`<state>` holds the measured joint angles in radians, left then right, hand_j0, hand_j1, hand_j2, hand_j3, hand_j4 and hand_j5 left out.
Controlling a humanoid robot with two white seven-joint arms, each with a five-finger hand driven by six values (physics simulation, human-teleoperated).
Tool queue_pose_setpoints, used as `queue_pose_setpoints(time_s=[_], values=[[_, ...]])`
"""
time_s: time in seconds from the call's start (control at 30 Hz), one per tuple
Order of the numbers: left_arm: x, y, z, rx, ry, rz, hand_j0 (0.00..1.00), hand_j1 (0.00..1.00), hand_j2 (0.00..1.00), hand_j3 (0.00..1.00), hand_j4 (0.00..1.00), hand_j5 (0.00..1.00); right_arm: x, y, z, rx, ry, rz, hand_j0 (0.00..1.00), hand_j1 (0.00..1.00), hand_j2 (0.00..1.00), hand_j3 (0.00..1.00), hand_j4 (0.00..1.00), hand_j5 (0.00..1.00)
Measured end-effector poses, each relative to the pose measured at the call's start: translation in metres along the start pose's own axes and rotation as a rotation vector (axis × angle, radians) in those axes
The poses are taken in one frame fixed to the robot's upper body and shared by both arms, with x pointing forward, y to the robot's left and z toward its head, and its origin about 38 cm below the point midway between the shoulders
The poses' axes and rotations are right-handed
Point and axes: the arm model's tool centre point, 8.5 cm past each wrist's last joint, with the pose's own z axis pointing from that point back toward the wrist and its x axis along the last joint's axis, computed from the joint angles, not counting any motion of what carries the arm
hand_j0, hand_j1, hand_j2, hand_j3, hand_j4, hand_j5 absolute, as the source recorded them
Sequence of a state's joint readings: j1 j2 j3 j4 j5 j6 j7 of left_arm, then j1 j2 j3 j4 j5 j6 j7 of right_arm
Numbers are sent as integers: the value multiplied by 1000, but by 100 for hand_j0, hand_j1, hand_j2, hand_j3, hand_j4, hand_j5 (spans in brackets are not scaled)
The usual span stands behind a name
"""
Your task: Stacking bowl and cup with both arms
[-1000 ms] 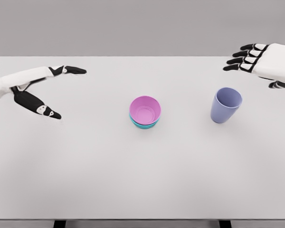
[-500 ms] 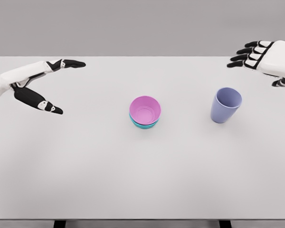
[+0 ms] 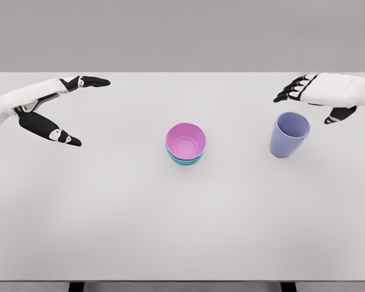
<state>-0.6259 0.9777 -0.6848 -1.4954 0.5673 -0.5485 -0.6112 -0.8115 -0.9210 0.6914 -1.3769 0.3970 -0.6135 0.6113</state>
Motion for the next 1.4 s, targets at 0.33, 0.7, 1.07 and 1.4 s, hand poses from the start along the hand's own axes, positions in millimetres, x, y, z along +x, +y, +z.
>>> queue_pose_setpoints(time_s=[0.33, 0.7, 1.07, 1.4], values=[[1, 0, -1, -1, -5, -1, 100, 100, 100, 100, 100, 100, 10, 15, -18, 48, -40, -11, 100, 100, 100, 100, 100, 100], [1, -1, -2, 0, -8, 0, 100, 100, 100, 100, 100, 100, 14, 26, -30, 80, -62, -24, 100, 100, 100, 100, 100, 100], [0, -2, -2, -1, -9, 1, 100, 100, 100, 100, 100, 100, 13, 32, -33, 91, -62, -43, 76, 76, 76, 76, 76, 76], [0, -2, -2, -1, -8, 3, 100, 100, 100, 100, 100, 100, 11, 25, -33, 83, -57, -33, 68, 68, 68, 68, 68, 68]])
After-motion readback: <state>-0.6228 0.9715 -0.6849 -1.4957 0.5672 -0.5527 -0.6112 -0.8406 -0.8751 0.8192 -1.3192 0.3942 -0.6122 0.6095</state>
